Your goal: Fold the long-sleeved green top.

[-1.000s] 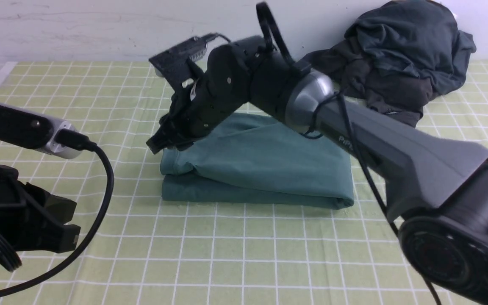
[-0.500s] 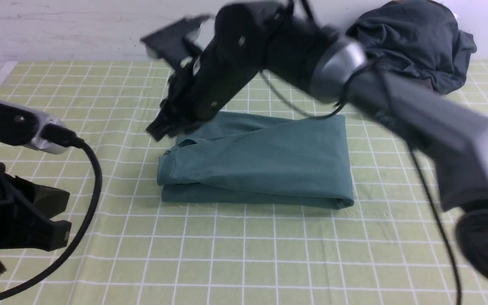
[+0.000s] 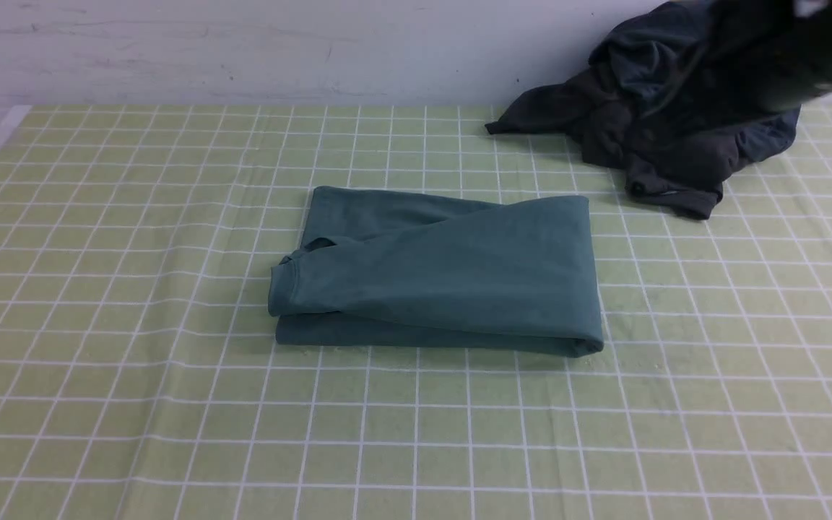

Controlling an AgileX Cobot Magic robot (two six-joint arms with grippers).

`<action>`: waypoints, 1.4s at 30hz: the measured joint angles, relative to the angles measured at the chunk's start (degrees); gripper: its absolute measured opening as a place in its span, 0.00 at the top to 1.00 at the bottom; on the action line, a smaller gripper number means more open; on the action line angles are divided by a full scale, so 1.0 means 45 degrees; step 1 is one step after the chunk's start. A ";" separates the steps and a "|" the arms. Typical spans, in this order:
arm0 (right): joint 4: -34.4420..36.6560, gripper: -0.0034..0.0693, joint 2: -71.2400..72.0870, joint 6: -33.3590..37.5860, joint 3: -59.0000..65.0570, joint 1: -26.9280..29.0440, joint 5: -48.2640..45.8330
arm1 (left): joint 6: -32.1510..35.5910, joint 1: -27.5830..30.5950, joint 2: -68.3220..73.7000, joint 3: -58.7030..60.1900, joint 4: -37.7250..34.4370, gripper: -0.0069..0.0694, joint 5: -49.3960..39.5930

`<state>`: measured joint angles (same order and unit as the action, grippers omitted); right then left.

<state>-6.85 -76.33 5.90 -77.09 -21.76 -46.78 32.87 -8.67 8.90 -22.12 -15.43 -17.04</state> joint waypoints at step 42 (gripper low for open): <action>0.0987 0.97 1.4585 -0.2661 1.7472 0.0903 1.0240 | 0.0097 0.0000 -0.1707 0.2381 -0.0090 0.91 0.0098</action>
<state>-2.41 -10.70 -6.07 1.54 -17.70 -0.70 33.30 -8.67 1.22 -11.40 -15.83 -16.60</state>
